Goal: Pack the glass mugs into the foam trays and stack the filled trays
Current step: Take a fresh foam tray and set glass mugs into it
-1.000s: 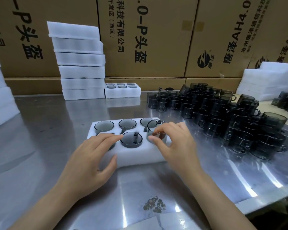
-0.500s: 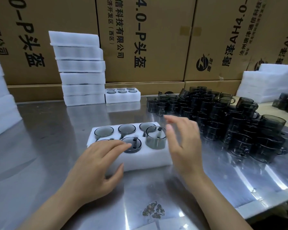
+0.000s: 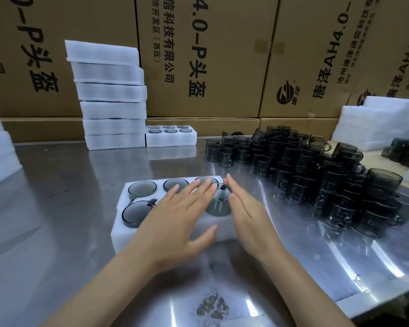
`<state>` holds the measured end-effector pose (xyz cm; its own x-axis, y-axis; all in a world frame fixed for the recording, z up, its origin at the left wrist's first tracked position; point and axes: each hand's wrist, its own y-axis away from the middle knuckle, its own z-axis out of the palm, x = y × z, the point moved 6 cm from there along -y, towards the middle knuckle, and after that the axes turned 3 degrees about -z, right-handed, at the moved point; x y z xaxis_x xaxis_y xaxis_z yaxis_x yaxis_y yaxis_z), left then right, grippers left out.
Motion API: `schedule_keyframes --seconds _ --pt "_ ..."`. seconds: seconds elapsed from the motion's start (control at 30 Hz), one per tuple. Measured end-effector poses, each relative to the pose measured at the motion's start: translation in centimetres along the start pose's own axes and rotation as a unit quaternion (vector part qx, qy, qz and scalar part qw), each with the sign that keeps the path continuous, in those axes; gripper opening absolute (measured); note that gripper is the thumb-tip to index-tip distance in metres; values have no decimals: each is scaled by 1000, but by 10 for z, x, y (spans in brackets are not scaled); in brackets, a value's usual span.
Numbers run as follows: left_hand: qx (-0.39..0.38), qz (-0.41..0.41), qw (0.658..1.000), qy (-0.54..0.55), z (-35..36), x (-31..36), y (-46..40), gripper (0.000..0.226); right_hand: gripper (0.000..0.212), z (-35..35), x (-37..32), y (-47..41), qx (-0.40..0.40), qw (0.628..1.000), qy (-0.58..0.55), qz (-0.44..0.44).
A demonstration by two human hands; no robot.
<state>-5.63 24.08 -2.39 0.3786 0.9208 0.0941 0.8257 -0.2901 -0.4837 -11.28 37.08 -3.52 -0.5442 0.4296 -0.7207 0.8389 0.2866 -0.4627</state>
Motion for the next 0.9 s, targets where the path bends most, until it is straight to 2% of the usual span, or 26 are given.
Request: schedule_keyframes --seconds 0.1,0.3,0.47,0.7,0.77,0.9 --pt "-6 -7 1000 15 6 0 1 71 46 3 8 -1 -30 999 -36 22" --pt "-17 -5 1000 8 7 3 5 75 47 5 7 -1 -42 999 -19 20" --pt "-40 -6 998 -44 7 7 5 74 50 10 8 -1 -98 984 147 33" --pt "-45 -16 997 -56 6 7 -2 75 50 8 6 -3 -94 967 236 36" --pt "-53 -19 996 -73 9 7 0 77 48 8 8 -1 -82 972 218 32" --pt "-50 -39 994 -87 14 8 10 79 41 7 12 7 -17 996 77 34"
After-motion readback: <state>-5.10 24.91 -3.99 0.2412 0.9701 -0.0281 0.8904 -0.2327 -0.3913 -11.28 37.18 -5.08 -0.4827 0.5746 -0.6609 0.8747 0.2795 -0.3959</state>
